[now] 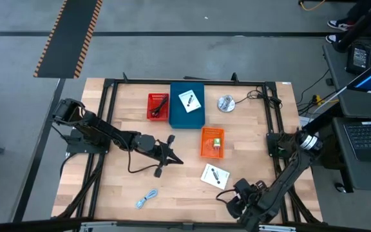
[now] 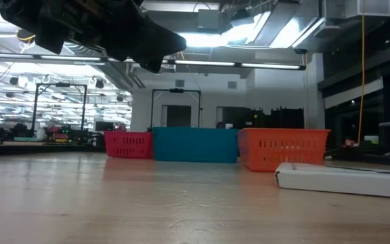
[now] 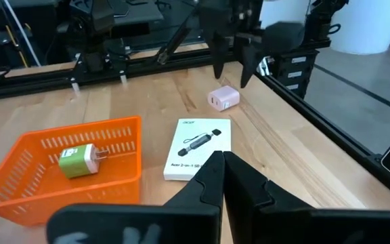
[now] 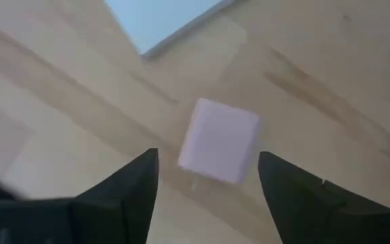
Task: Pick and place items into bin
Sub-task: Put the light pink charger adapter into the orange bin
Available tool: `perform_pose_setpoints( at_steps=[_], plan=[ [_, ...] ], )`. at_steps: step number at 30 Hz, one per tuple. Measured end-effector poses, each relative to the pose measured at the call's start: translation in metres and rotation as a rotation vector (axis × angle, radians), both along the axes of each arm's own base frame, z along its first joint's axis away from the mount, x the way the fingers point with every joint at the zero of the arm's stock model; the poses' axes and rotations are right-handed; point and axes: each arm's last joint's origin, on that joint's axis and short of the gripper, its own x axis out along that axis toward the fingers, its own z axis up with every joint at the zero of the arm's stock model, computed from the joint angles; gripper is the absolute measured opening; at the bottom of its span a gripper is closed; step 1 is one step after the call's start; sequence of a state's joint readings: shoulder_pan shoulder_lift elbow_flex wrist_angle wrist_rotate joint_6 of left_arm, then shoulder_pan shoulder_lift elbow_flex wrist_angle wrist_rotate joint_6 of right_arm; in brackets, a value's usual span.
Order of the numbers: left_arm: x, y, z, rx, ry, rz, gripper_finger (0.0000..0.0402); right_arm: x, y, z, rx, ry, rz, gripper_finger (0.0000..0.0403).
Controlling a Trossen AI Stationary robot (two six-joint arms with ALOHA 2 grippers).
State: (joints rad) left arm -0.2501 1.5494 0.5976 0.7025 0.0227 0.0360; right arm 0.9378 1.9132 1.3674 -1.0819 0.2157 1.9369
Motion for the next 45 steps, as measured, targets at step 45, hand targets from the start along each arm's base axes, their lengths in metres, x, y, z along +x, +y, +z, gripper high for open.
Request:
perform_pose_setpoints(
  at_steps=[45],
  plan=[
    [-0.001, 0.001, -0.003, 0.024, 0.029, 0.001, 0.0002, 0.016, 0.000, -0.028, -0.058, 0.025, 0.001, 0.0149]
  ],
)
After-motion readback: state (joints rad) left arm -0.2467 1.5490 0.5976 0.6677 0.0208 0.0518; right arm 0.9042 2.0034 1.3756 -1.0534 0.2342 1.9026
